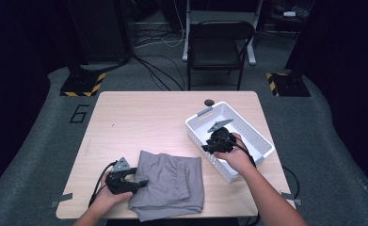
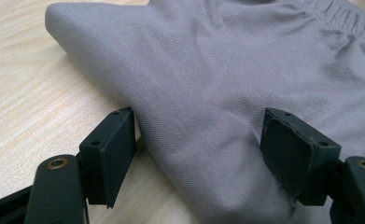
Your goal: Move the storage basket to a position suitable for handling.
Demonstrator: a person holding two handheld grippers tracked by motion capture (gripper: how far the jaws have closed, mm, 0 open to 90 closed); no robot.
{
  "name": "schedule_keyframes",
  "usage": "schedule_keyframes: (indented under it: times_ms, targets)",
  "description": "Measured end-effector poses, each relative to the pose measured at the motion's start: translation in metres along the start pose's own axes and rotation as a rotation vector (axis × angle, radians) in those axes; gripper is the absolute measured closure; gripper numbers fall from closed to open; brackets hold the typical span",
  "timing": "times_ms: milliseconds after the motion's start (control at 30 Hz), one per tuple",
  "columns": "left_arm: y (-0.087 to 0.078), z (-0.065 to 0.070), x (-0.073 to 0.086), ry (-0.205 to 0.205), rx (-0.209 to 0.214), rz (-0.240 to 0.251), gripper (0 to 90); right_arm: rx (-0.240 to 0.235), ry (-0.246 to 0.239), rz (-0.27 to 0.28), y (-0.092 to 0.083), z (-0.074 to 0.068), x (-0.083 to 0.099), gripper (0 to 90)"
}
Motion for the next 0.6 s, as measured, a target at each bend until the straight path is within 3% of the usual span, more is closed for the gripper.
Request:
schedule_keyframes:
  times_ms: [167, 267, 533, 600]
  targets:
    - [0.000, 0.000, 0.000, 0.000, 0.002, -0.001, 26.8, -0.022, -0.031, -0.010, 0.007, -0.004, -0.002, 73.0]
    - [0.000, 0.000, 0.000, -0.001, -0.001, 0.003, 26.8, -0.025, -0.010, -0.020, 0.009, -0.004, -0.004, 73.5]
    - [0.001, 0.000, 0.000, 0.000, 0.004, 0.002, 26.8, -0.043, -0.016, -0.035, 0.015, -0.010, -0.013, 78.3]
    - [0.000, 0.000, 0.000, 0.001, 0.004, 0.002, 26.8, -0.058, -0.043, -0.032, 0.016, -0.013, -0.016, 81.0]
Point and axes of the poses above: each handheld gripper's, and its own axes: y roughly forward along the jaws, x roughly out of its underside, z roughly to its right, the point moved 8 cm from there along y, roughly forward along the jaws, and after that the axes turned 14 degrees about x, right-handed, at the moved point
